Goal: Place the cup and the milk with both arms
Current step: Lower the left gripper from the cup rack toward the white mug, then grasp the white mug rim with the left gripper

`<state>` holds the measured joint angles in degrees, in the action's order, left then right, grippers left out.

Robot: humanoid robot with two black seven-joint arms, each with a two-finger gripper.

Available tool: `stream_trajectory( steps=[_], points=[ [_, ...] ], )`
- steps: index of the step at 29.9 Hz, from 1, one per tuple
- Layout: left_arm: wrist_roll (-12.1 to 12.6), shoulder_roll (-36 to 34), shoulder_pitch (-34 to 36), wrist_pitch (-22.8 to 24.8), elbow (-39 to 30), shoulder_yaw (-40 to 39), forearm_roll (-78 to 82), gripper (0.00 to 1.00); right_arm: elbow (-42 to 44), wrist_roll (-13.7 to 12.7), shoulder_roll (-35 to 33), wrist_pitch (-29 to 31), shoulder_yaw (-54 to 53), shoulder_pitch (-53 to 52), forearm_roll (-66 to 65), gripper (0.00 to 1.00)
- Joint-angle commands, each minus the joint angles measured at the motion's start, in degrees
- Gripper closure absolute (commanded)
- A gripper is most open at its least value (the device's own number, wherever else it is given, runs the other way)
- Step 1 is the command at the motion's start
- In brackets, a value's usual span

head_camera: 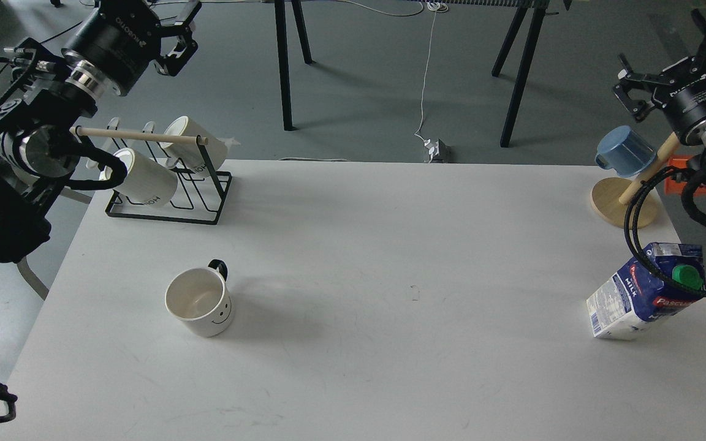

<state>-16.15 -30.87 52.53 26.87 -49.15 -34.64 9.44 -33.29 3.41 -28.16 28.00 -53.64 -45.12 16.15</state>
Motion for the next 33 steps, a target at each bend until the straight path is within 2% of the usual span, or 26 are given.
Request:
stream_trajectory(
  steps=[1,5,7,11,15,20,23,27,33],
  points=[
    [-0.11,-6.81,-4.70,-0.24,-11.38,3.52,8.29,0.12,-0.28,1.34,-1.01,0.00,0.47,0.03,0.02,0.01],
    [-0.19,-15.77,-10.33,-1.20,-21.67,3.44,23.65,0.12,-1.51,1.34,-3.56,0.00,2.05,0.29,0.02,0.01],
    [-0.98,-19.30,-13.31,-2.17,-25.81,3.09,32.70,0.12,-2.30,1.43,-4.00,0.00,2.32,0.38,0.02,0.01],
    [-5.19,-23.17,-19.99,-6.47,-31.44,3.17,50.98,0.12,-2.48,1.43,-3.83,0.00,2.32,0.38,0.02,0.01],
    [-5.73,-24.85,-23.69,-10.08,-35.05,3.61,70.22,0.12,-2.74,1.43,-3.39,0.00,2.32,0.21,0.02,0.01],
    [-5.29,-24.15,-25.81,-15.44,-33.91,3.96,95.45,0.13,-2.66,1.51,-3.39,0.00,2.23,-0.67,0.02,0.01],
    [-4.94,-21.79,-26.51,-16.32,-30.59,5.72,106.89,0.16,-2.74,1.51,-3.56,0.00,2.23,-0.67,0.02,0.01],
    [-4.76,-15.63,-25.90,-16.41,-22.06,5.90,113.68,0.17,-2.74,1.51,-4.00,0.00,2.14,-0.59,0.02,0.01],
    [-4.68,-15.27,-26.43,-18.08,-18.44,5.99,114.75,0.22,-2.74,1.51,-4.09,0.00,1.97,-0.59,-0.07,0.01]
  ],
)
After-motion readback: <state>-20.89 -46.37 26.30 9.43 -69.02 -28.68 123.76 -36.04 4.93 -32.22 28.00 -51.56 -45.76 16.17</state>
